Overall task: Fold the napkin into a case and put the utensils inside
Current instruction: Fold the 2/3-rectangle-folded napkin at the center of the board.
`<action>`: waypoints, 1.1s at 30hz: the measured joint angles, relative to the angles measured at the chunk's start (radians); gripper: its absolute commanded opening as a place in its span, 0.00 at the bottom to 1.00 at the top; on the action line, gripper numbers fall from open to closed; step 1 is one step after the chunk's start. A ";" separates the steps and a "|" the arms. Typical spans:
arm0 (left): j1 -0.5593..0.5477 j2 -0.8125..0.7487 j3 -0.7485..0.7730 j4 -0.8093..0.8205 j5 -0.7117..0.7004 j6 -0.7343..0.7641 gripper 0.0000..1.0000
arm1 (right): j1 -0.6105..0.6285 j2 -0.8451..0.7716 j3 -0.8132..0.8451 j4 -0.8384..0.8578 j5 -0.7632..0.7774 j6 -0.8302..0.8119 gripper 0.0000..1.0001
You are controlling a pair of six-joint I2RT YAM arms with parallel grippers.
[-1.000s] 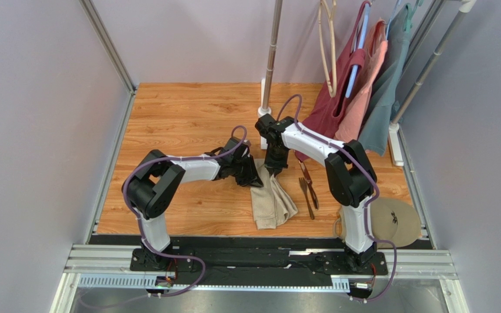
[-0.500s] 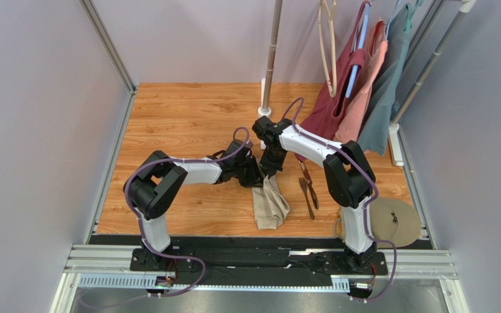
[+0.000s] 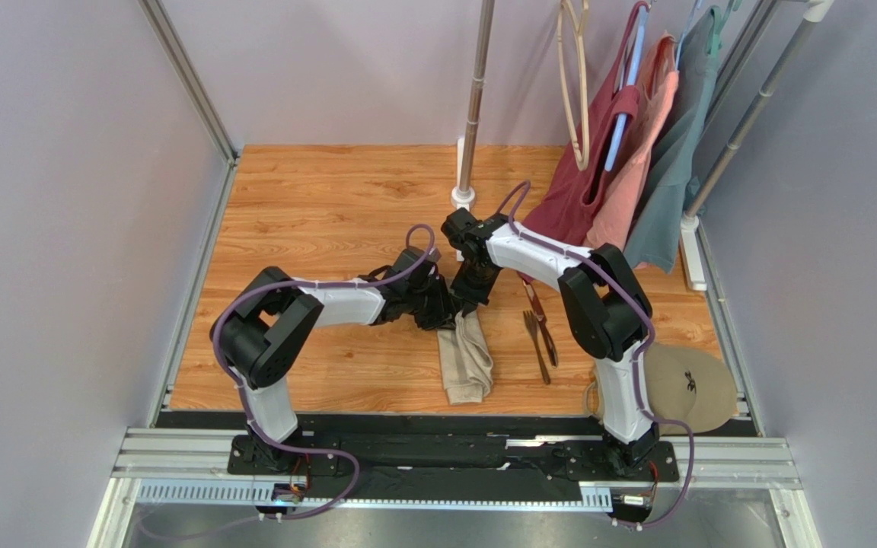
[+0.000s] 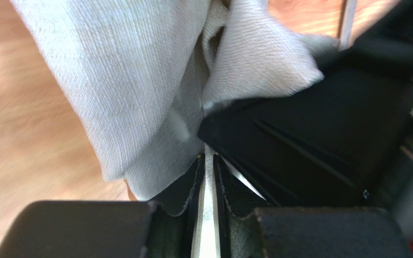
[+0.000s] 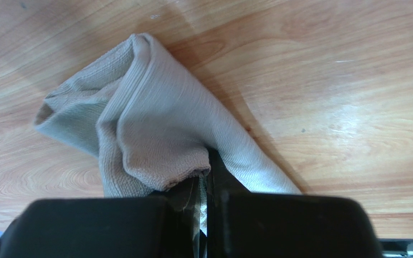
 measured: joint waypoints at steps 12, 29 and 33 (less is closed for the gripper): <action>-0.002 -0.301 -0.069 -0.235 -0.109 0.106 0.70 | -0.008 0.019 -0.013 0.047 -0.073 0.005 0.03; -0.002 -0.153 0.056 -0.383 -0.199 0.249 0.83 | -0.010 0.019 -0.035 0.120 -0.148 0.012 0.04; -0.003 -0.142 0.057 -0.379 -0.202 0.251 0.81 | -0.010 0.019 -0.035 0.124 -0.151 0.012 0.04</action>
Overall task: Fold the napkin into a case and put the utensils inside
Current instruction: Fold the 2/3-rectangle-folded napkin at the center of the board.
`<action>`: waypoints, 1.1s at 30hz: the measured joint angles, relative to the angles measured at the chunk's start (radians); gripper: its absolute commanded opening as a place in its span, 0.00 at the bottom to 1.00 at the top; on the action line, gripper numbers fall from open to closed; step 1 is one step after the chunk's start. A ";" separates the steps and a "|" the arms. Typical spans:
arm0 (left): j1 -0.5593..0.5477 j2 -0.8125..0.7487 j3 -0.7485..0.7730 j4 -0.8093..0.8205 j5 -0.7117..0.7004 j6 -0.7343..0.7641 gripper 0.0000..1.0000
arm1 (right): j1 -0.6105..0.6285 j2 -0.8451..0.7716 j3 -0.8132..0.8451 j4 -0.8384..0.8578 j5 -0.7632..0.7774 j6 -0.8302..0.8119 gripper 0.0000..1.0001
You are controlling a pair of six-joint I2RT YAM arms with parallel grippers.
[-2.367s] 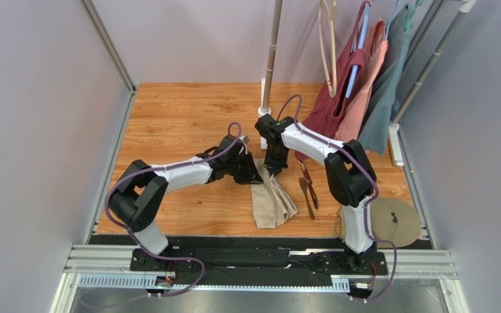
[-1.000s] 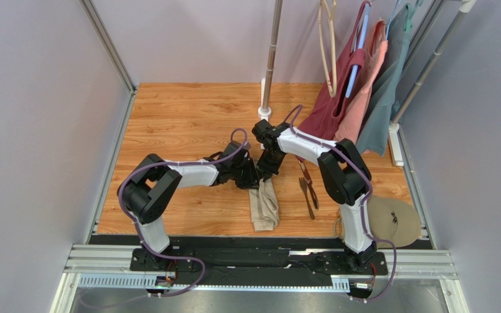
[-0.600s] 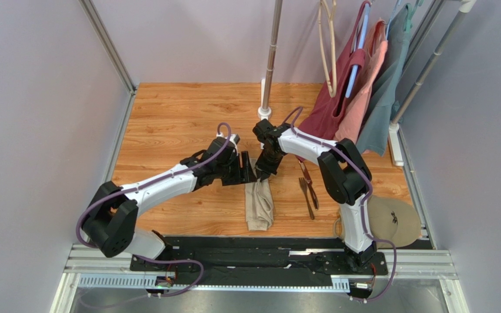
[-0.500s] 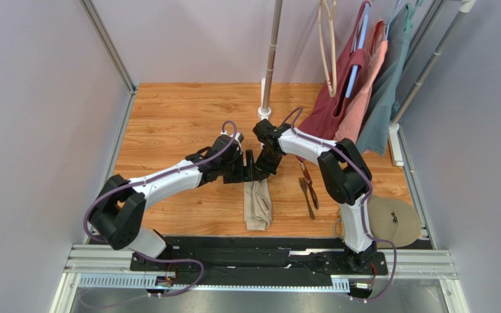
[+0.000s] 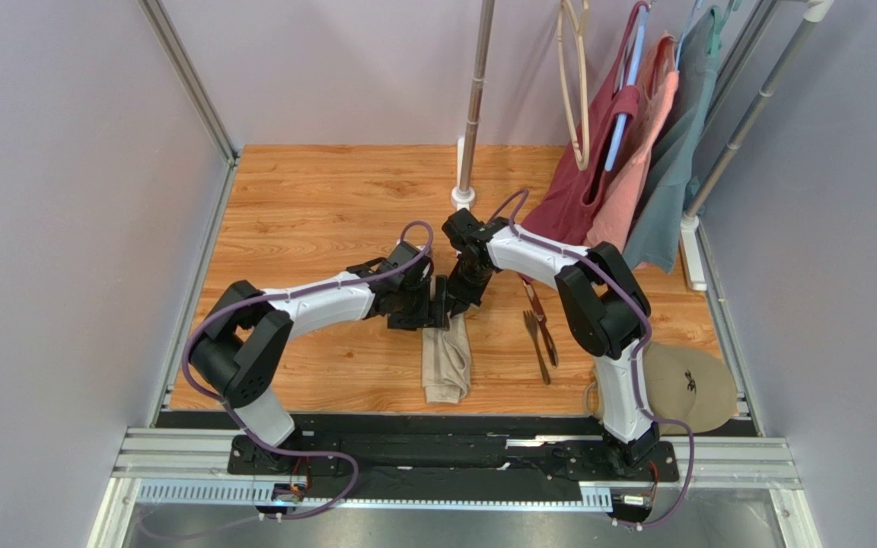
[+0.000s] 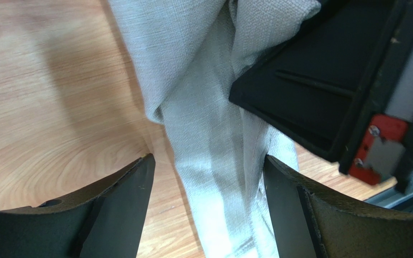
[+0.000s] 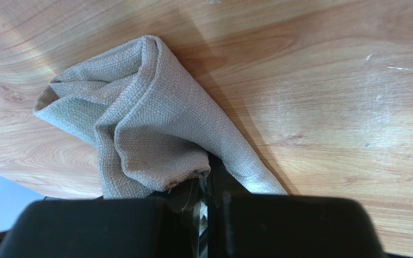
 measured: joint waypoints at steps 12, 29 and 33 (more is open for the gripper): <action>0.000 0.055 0.000 0.107 0.115 -0.014 0.60 | -0.011 -0.001 -0.016 0.034 -0.034 -0.010 0.16; 0.009 0.048 -0.029 0.172 0.132 -0.059 0.27 | -0.071 -0.080 -0.131 0.204 -0.124 -0.139 0.73; 0.009 0.048 -0.049 0.188 0.131 -0.073 0.22 | -0.111 -0.180 -0.222 0.225 -0.166 -0.253 0.81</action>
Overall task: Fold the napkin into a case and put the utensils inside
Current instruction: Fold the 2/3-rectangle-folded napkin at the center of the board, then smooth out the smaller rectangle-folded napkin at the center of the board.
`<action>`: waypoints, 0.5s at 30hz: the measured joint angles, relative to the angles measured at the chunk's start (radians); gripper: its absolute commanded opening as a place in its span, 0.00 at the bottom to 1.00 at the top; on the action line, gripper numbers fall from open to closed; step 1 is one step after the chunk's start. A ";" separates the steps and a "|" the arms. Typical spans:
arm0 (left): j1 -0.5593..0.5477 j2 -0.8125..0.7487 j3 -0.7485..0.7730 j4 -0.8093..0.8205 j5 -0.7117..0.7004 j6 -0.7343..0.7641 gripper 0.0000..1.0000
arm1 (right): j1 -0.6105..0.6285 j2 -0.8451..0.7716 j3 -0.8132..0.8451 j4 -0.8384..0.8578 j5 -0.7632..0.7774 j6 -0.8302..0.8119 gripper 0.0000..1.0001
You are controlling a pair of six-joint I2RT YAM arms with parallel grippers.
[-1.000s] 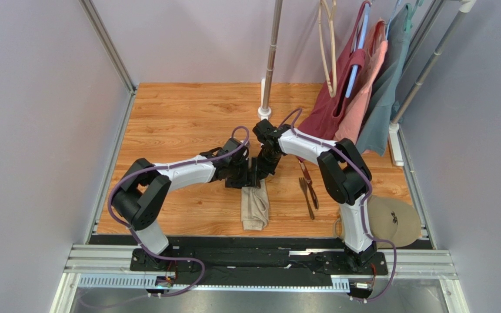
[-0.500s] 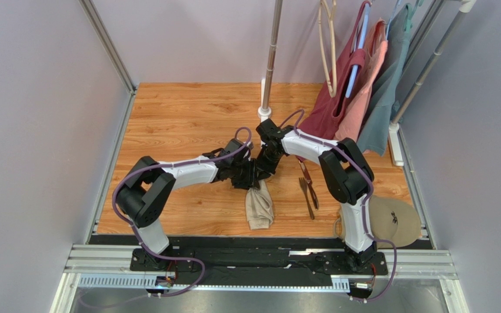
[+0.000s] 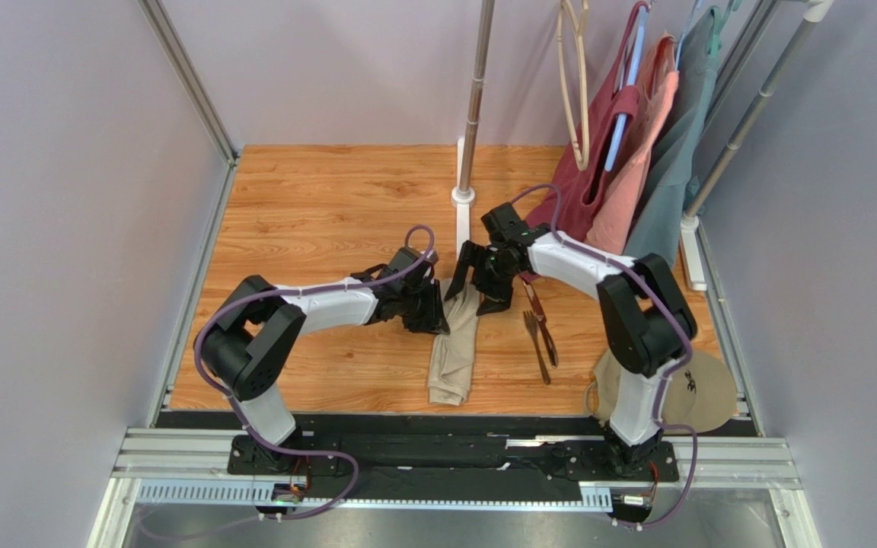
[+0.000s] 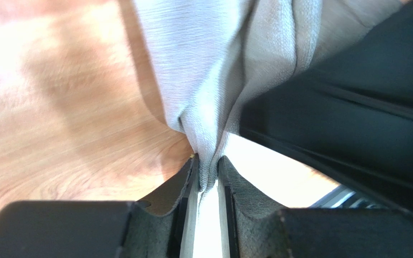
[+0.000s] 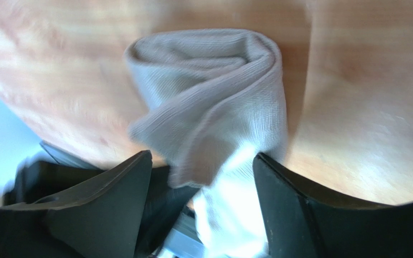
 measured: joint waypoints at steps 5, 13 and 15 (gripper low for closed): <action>0.000 0.002 -0.011 -0.004 0.001 -0.014 0.14 | -0.027 -0.170 -0.082 0.017 -0.049 -0.152 0.82; 0.000 0.007 -0.008 -0.006 0.002 -0.019 0.08 | -0.016 -0.223 -0.259 0.202 -0.249 -0.271 0.42; 0.000 0.007 -0.008 -0.006 0.002 -0.021 0.08 | -0.004 -0.223 -0.330 0.259 -0.285 -0.267 0.31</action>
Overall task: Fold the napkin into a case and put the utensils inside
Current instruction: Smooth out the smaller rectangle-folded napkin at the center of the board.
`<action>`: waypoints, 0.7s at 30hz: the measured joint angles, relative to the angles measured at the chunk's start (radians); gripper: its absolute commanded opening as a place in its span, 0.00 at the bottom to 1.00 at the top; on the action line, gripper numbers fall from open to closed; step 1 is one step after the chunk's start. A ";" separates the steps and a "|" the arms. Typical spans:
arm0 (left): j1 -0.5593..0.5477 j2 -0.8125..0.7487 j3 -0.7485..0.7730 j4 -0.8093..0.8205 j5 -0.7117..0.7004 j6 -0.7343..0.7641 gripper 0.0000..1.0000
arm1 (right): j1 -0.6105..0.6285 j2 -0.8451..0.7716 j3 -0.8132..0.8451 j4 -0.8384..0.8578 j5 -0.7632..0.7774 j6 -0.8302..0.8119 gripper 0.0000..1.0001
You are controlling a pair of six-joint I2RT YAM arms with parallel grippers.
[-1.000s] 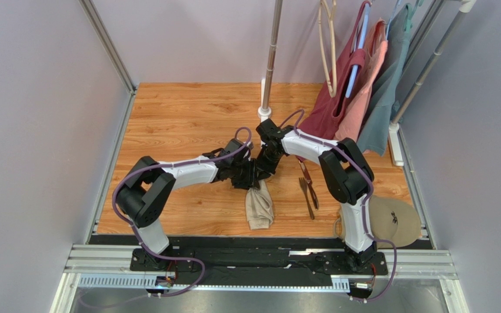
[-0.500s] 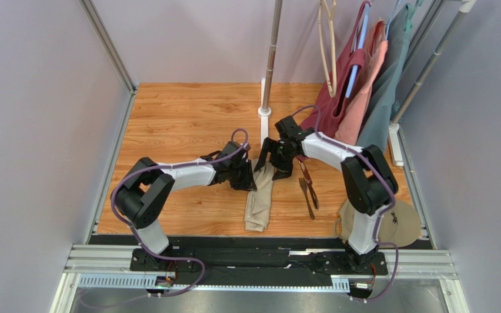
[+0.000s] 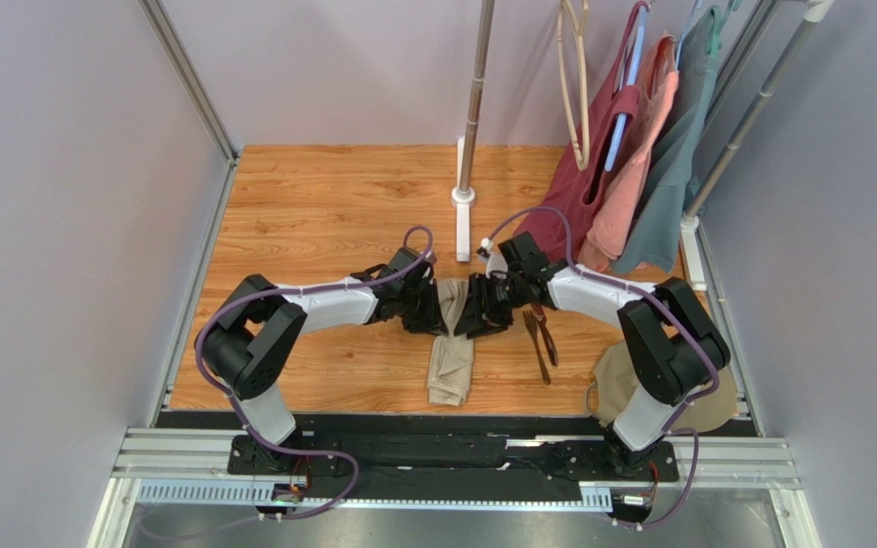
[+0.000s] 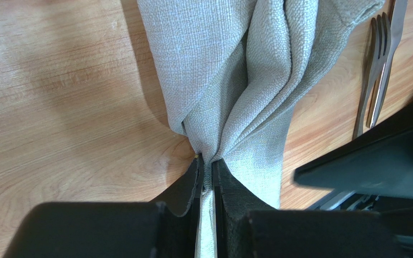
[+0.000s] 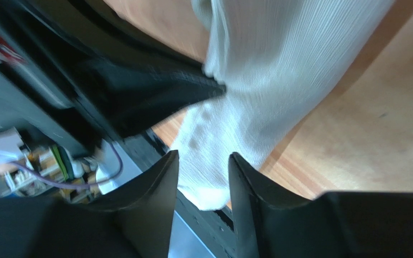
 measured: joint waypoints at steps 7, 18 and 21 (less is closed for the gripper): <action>0.000 0.000 -0.005 0.008 0.000 -0.019 0.05 | 0.051 0.008 -0.098 0.173 -0.090 0.037 0.17; 0.000 -0.020 -0.029 0.021 -0.005 -0.046 0.29 | 0.091 0.121 -0.252 0.457 -0.180 0.118 0.06; 0.011 -0.057 -0.032 -0.024 -0.006 -0.037 0.27 | 0.091 0.122 -0.268 0.493 -0.196 0.113 0.08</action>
